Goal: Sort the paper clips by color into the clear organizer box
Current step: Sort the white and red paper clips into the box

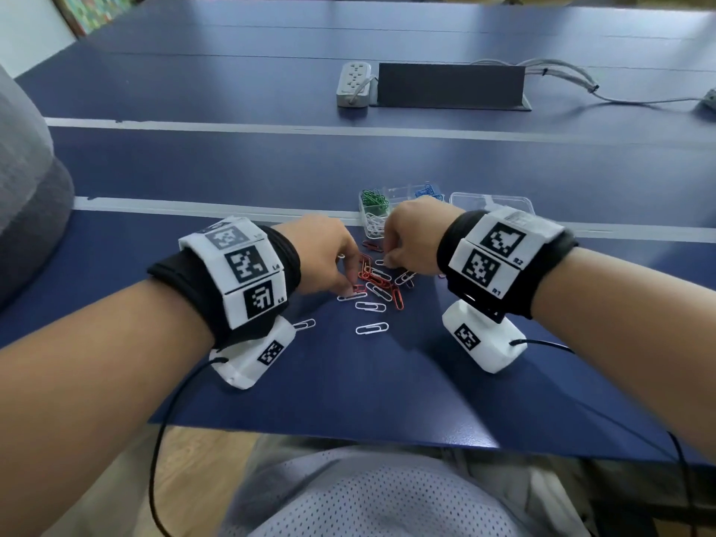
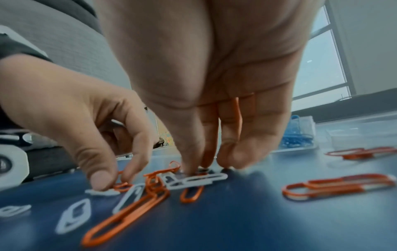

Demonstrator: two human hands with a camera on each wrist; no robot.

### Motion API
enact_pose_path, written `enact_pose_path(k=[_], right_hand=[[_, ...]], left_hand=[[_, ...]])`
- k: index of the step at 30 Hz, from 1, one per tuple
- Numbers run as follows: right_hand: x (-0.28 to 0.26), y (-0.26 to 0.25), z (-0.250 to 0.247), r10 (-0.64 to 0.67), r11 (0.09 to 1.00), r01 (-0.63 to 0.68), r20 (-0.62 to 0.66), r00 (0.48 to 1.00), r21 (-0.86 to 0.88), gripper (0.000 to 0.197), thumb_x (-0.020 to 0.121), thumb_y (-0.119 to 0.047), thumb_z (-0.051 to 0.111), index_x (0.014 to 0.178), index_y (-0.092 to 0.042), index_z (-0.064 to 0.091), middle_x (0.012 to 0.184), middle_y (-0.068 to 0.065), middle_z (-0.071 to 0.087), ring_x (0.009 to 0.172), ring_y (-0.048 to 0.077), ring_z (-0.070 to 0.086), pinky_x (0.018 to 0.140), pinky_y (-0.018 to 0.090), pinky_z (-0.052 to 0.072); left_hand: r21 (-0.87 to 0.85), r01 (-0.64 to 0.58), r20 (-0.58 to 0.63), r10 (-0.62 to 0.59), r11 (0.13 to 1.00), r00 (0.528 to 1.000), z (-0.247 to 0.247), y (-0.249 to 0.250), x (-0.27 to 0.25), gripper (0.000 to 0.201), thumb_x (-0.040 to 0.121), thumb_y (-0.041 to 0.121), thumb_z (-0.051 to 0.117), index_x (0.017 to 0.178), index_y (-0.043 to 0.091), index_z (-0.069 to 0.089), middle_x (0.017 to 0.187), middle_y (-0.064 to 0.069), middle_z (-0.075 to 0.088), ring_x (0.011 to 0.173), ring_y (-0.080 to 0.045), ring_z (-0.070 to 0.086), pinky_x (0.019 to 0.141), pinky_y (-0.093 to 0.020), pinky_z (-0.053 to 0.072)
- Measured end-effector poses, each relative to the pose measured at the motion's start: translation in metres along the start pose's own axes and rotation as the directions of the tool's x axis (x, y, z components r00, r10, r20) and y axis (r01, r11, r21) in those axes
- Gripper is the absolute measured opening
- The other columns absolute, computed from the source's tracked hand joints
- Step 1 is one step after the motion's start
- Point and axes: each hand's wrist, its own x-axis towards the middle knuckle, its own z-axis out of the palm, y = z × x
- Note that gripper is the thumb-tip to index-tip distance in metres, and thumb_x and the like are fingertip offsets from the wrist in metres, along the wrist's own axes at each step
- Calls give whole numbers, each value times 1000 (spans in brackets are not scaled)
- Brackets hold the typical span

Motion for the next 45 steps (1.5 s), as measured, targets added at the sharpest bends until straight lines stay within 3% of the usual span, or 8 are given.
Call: enact_pose_path(k=[7, 15, 22, 26, 30, 35, 40, 45], right_hand=[[0, -1, -1, -23, 1000, 23, 22, 999, -2, 28, 81, -31, 64, 94, -8, 73, 92, 8, 71, 91, 26, 66, 77, 29, 55], [-6, 0, -6, -108, 994, 108, 19, 994, 5, 9, 76, -17, 66, 76, -26, 67, 82, -2, 68, 81, 19, 63, 69, 23, 47], [-5, 1, -5, -112, 989, 115, 35, 993, -89, 15, 77, -23, 64, 92, -23, 68, 73, -6, 54, 78, 20, 53, 55, 21, 38], [-7, 14, -8, -42, 999, 42, 11, 999, 21, 12, 78, -19, 57, 74, -21, 68, 69, 0, 64, 76, 20, 60, 69, 23, 46], [-16, 27, -12, -9, 994, 9, 3, 1000, 105, 17, 80, -21, 59, 84, -21, 76, 63, -4, 63, 72, 17, 58, 69, 20, 43], [-26, 28, -11, -137, 984, 131, 47, 989, 122, 10, 74, -25, 71, 83, -26, 75, 63, -10, 62, 57, 5, 57, 55, 13, 43], [-25, 25, -6, -231, 972, 232, 44, 972, -24, 15, 75, -25, 74, 90, -24, 74, 69, -10, 56, 58, 5, 47, 48, 2, 32], [-28, 27, -10, -175, 982, 167, 99, 980, 85, 27, 80, -12, 63, 103, -26, 70, 60, -13, 52, 47, -15, 52, 45, 0, 40]], left_hand=[[58, 14, -54, -11, 998, 998, -3, -5, -2, 13, 78, 28, 70, 91, 25, 69, 67, 12, 44, 73, -14, 47, 67, -23, 37], [133, -52, -67, 61, 990, 996, 0, -2, -3, 21, 76, 34, 73, 96, 26, 73, 85, 6, 54, 98, -17, 60, 71, -23, 42], [123, -104, -41, 110, 987, 993, 1, -7, -6, 10, 79, 28, 68, 85, 23, 74, 78, 5, 59, 87, -18, 60, 71, -25, 47], [-17, -88, -114, 86, 996, 990, -2, -6, -7, 6, 84, 24, 56, 82, 24, 62, 66, 12, 51, 75, -15, 49, 68, -22, 36], [-198, -69, 0, 71, 978, 997, 1, -5, -2, 11, 94, 20, 47, 84, 19, 50, 68, 7, 55, 59, -10, 49, 58, -21, 38], [-615, 0, 96, 75, 788, 993, 9, -2, 1, 24, 99, 5, 34, 78, 15, 41, 70, -4, 54, 68, -28, 54, 54, -33, 47], [-596, 53, 113, 19, 801, 993, 8, -3, 3, 28, 89, -3, 34, 80, 18, 50, 62, -3, 47, 53, -19, 49, 43, -24, 47], [-547, 128, 171, -39, 827, 984, 4, -2, 0, 13, 69, 23, 39, 59, 15, 44, 59, -12, 41, 58, -27, 44, 39, -20, 36]])
